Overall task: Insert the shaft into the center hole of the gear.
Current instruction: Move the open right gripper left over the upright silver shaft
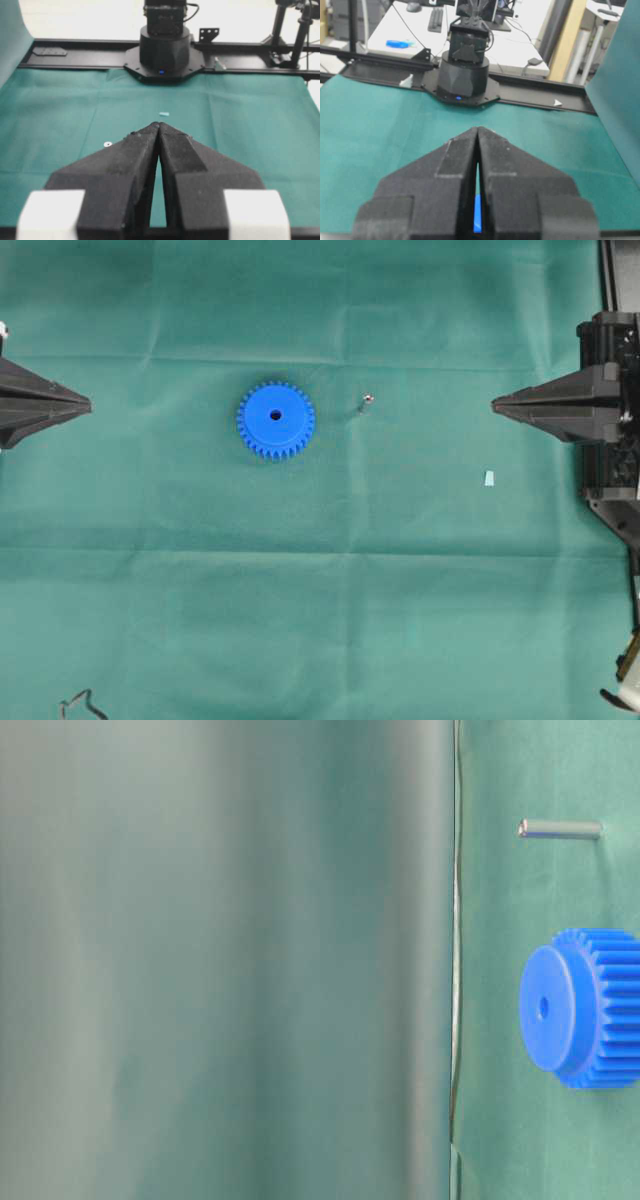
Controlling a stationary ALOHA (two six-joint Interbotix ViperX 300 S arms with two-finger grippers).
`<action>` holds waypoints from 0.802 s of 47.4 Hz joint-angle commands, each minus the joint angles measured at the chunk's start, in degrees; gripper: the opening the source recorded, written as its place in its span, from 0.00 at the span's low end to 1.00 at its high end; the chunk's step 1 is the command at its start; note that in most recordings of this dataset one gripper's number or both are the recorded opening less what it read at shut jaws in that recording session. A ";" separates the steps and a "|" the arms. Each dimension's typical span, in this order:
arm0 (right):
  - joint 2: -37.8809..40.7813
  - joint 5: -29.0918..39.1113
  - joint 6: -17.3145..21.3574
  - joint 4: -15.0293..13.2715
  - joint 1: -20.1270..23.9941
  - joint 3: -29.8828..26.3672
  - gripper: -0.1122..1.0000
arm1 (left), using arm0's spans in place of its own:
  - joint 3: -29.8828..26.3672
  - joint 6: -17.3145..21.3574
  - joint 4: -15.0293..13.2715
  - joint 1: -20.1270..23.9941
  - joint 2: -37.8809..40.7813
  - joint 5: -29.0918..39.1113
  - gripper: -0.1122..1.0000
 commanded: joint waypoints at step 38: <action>16.44 4.75 -0.18 1.93 -8.26 -7.12 0.13 | -3.16 -0.70 0.70 0.00 1.49 3.96 0.10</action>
